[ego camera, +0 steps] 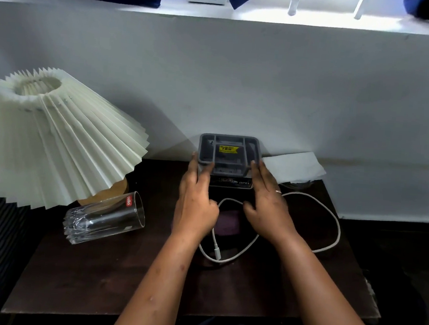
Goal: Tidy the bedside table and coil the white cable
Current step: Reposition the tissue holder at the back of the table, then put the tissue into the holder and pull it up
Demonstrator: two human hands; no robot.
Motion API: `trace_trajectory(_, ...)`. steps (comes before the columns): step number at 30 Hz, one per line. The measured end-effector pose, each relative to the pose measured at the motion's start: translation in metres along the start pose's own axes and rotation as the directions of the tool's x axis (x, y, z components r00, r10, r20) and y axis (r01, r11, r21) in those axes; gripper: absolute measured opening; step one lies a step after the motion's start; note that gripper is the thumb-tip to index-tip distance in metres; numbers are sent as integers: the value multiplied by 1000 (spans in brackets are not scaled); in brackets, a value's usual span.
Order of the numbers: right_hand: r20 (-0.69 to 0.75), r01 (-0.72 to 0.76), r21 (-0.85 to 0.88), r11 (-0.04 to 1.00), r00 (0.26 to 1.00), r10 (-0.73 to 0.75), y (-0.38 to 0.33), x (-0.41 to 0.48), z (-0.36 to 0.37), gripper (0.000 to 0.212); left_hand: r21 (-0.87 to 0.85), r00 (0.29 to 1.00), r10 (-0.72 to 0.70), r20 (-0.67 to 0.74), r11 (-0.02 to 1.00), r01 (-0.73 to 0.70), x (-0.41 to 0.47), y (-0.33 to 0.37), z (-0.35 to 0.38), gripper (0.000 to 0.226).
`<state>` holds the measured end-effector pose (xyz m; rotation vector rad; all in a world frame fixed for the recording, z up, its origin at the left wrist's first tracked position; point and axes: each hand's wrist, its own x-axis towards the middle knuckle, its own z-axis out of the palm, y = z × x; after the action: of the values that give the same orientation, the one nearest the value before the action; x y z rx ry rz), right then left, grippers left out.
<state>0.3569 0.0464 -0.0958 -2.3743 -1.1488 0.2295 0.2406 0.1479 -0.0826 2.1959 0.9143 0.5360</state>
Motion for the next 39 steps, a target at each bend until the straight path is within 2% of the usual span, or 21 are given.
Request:
trace_trajectory(3, -76, -108, -64, 992, 992, 104, 10, -2, -3, 83, 12, 1000, -1, 1, 1000, 1, 2, 0, -2, 77)
trace_trajectory(5, -92, -168, -141, 976, 983, 156, 18, -3, -5, 70, 22, 1000, -8, 26, 1000, 7, 2, -1, -2, 74)
trace_trajectory(8, -27, -210, -291, 933, 977, 212, 25, -6, -5, 50, 32, 999, -3, 54, 999, 1, 0, 0, 0, 70)
trace_trajectory(11, 19, -196, -361, 912, 976, 218, 27, -7, -1, 53, 39, 999, 7, 50, 999, -9, 0, 1, 0, 66)
trace_trajectory(16, 47, -294, -360, 886, 942, 331, 28, -6, -1, 66, 30, 999, 18, 32, 999, -19, 0, 2, 0, 63)
trace_trajectory(22, 38, -311, -348, 884, 938, 345, 25, -5, -4, 72, 24, 999, 35, 31, 999, -36, -1, 3, 3, 60)
trace_trajectory(24, -25, -306, -317, 898, 949, 314, 22, -5, -8, 73, 19, 999, 40, 15, 999, -40, -1, 4, 3, 58)
trace_trajectory(26, -165, -295, -231, 927, 951, 262, 15, -1, -15, 70, 17, 999, 46, -2, 999, -46, -1, 5, 4, 57)
trace_trajectory(28, -376, -253, -91, 963, 904, 202, 6, 3, -23, 58, 4, 997, 66, -30, 998, -66, -1, 6, 6, 56)
trace_trajectory(29, -491, -200, 6, 980, 853, 177, 2, 4, -27, 51, -3, 996, 79, -48, 997, -80, -1, 7, 7, 55)
trace_trajectory(31, -695, -26, 178, 984, 704, 145, -7, 5, -36, 42, -18, 991, 100, -85, 995, -102, -1, 10, 8, 52)
trace_trajectory(33, -799, 106, 275, 956, 578, 166, -16, 3, -46, 38, -50, 988, 103, -111, 993, -109, -1, 13, 8, 49)
trace_trajectory(34, -819, 142, 304, 942, 544, 182, -20, 2, -52, 39, -73, 987, 101, -124, 991, -111, -2, 15, 8, 48)
trace_trajectory(36, -823, 207, 326, 923, 542, 169, -28, 0, -60, 50, -128, 985, 98, -145, 985, -117, 0, 18, 9, 47)
trace_trajectory(39, -775, 301, 361, 883, 624, 104, -35, -3, -55, 68, -234, 977, 79, -198, 964, -125, 4, 20, 12, 41)
